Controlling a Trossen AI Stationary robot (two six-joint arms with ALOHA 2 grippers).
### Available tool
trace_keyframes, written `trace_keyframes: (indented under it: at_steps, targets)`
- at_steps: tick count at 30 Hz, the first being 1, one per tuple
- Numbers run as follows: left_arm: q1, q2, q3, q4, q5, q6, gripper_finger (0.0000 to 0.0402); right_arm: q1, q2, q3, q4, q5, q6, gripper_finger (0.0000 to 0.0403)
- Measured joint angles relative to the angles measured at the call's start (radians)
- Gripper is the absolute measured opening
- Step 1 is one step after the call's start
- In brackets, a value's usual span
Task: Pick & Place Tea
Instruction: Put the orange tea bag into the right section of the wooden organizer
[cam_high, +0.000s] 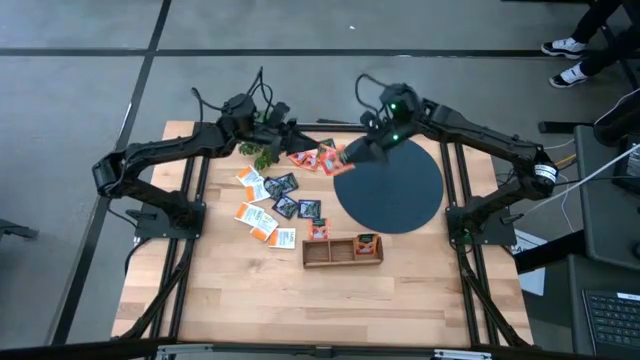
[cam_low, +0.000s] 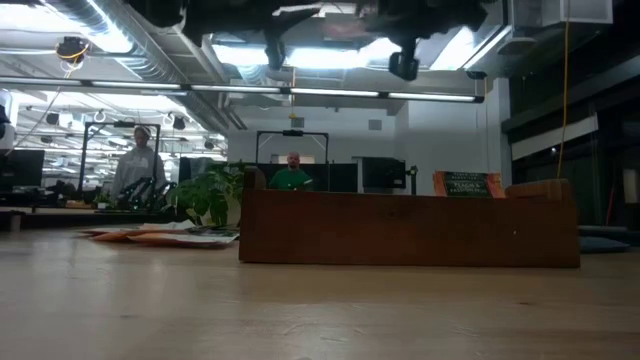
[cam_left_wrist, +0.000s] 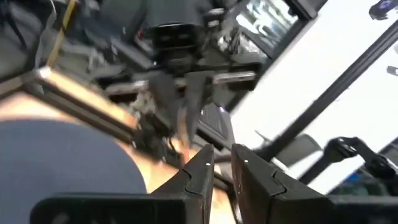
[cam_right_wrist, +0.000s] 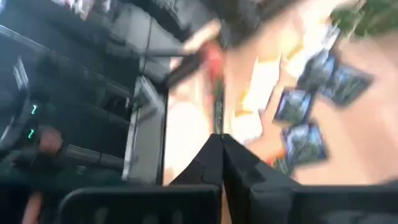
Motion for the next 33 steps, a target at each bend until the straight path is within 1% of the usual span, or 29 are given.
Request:
trace_keyframes:
  at_steps: [2,4,6,8,12,15,18,23,28,30,33]
  targets:
    - [0.013,0.0,0.0,-0.039,0.026,-0.003,0.0052,0.033,-0.002,0.038,-0.143,0.046,-0.057,0.0003]
    - [0.021,0.0,0.0,-0.083,0.029,0.004,0.0052,0.071,-0.001,0.083,-0.279,0.117,-0.11,0.0003]
    - [0.024,0.0,0.0,-0.124,0.029,0.022,0.005,0.113,0.001,0.127,-0.379,0.187,-0.147,0.0003]
    - [0.027,0.0,0.0,-0.171,0.028,0.032,0.0047,0.154,0.002,0.159,-0.465,0.247,-0.156,0.0003]
    - [0.021,0.0,0.0,-0.241,0.003,0.038,0.0041,0.238,0.003,0.198,-0.581,0.342,-0.153,0.0002]
    - [-0.009,-0.011,0.0,-0.305,-0.066,0.065,0.0036,0.308,0.013,0.214,-0.661,0.408,-0.131,0.0002]
    - [-0.062,-0.035,0.0,-0.384,-0.142,0.094,0.003,0.377,0.039,0.215,-0.738,0.439,-0.098,0.0002]
    - [-0.178,-0.076,0.0,-0.502,-0.283,0.126,0.0026,0.481,0.097,0.217,-0.801,0.441,-0.056,0.0002]
    - [-0.305,-0.085,0.0,-0.542,-0.398,0.126,0.0026,0.556,0.155,0.217,-0.805,0.44,-0.044,0.0002]
    - [-0.358,-0.085,0.0,-0.541,-0.425,0.123,0.0026,0.576,0.187,0.217,-0.804,0.441,-0.044,0.0002]
    - [-0.435,-0.085,0.0,-0.555,-0.498,0.121,0.0026,0.594,0.231,0.217,-0.803,0.441,-0.054,0.0002]
